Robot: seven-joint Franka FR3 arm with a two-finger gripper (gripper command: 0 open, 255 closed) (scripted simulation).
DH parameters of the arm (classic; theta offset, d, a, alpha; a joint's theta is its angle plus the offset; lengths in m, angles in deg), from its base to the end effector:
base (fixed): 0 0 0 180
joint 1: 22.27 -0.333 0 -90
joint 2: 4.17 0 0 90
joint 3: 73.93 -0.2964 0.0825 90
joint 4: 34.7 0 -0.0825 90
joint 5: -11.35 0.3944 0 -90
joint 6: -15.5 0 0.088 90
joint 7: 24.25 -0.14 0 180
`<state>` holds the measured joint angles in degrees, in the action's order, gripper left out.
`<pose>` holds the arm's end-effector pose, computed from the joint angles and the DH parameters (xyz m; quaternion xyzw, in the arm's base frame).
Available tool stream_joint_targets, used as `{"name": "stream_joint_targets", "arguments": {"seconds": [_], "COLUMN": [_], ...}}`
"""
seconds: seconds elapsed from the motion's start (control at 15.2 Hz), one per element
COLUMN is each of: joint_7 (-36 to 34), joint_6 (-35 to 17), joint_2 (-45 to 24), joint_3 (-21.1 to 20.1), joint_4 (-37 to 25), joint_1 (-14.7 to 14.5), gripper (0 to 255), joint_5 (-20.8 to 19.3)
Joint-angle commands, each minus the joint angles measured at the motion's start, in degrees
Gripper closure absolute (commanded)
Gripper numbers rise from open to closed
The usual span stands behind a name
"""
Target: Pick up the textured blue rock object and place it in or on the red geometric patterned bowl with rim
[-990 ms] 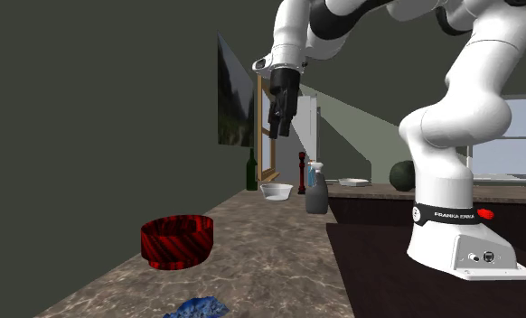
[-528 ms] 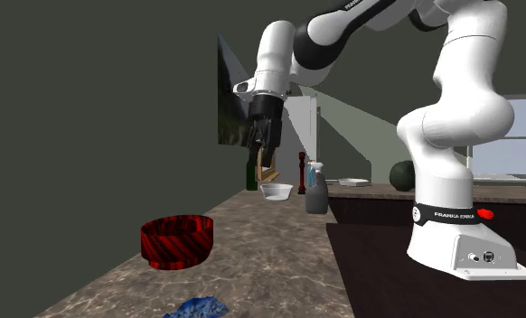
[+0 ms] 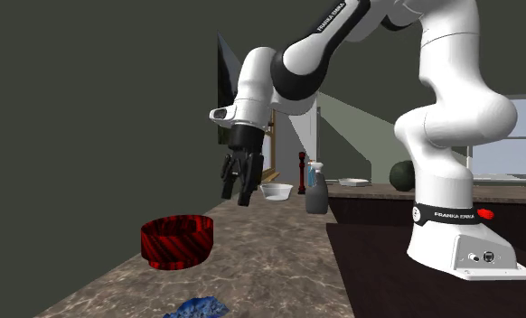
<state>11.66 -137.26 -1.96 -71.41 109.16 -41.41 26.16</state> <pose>0.4738 0.1378 0.2535 -0.9330 -0.3395 -0.1064 0.0536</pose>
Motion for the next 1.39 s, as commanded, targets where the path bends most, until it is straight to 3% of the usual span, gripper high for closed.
{"name": "stream_joint_targets", "arguments": {"seconds": [0.0, 0.53, 1.06, 1.32], "joint_7": [3.91, 18.51, 21.08, 21.17], "joint_6": [-3.23, -12.08, -16.29, -16.56], "joint_2": [-4.38, -21.04, -29.01, -29.52], "joint_3": [-0.72, -8.28, -10.81, -10.93], "joint_4": [-1.65, -11.29, -15.53, -15.80], "joint_1": [-1.15, -0.47, 0.31, 0.35], "gripper": [0, 0, 0, 0], "joint_5": [3.47, 14.72, 16.58, 16.64]}}
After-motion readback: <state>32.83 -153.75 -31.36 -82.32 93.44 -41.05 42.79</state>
